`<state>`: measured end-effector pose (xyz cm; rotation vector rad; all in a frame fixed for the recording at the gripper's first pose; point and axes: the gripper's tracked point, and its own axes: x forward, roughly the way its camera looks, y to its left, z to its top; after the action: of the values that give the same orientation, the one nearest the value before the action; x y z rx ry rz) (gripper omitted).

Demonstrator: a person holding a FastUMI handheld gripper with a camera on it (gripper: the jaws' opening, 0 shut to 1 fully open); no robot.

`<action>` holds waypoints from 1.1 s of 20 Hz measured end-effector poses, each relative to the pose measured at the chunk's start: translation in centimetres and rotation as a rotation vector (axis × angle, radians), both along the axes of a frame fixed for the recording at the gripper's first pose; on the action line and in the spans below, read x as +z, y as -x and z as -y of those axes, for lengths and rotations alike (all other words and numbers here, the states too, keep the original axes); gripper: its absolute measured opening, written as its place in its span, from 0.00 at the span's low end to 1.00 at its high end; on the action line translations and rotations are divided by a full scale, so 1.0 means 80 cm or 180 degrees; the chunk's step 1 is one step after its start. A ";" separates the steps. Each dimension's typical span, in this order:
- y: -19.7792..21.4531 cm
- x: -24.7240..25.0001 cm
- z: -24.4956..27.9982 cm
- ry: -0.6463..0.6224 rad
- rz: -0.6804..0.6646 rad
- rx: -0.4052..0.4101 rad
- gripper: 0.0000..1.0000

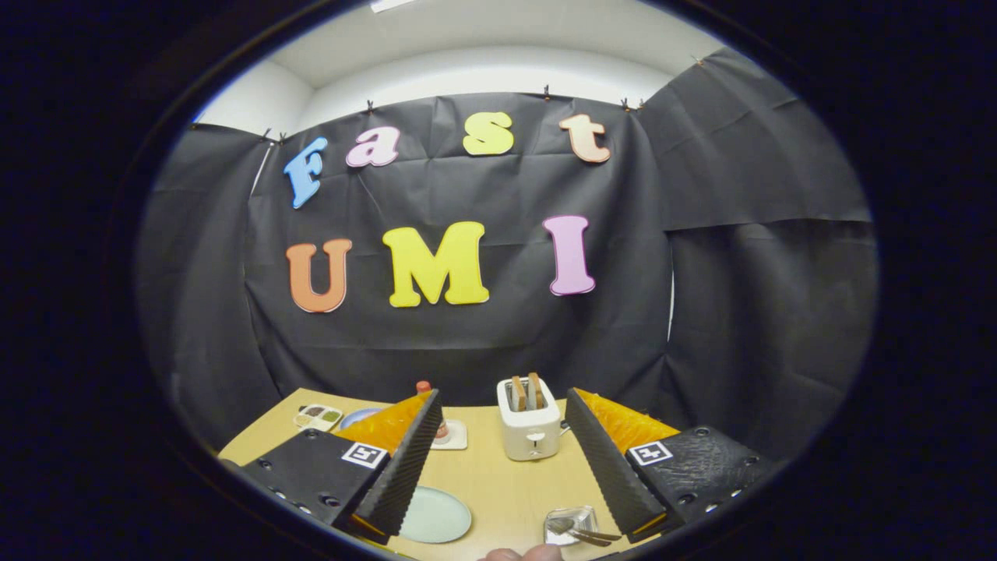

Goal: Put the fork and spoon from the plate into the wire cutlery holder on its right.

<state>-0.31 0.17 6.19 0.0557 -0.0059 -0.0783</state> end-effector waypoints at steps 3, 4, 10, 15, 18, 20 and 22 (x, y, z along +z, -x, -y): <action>0.005 0.013 -0.001 0.0014 0.0001 0.0016 0.96; 0.004 0.013 -0.001 0.0034 0.0001 0.0016 0.96; 0.006 0.018 -0.007 0.0097 0.0028 0.0020 0.97; 0.001 0.018 -0.007 0.0085 0.0043 0.0016 0.97; 0.000 0.024 -0.010 0.0099 0.0061 0.0020 0.96; 0.000 0.028 -0.010 0.0132 0.0078 0.0009 0.96; 0.001 0.032 -0.009 0.0141 0.0098 -0.0008 0.97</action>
<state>-0.40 0.90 8.76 0.0125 -0.0386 -0.0799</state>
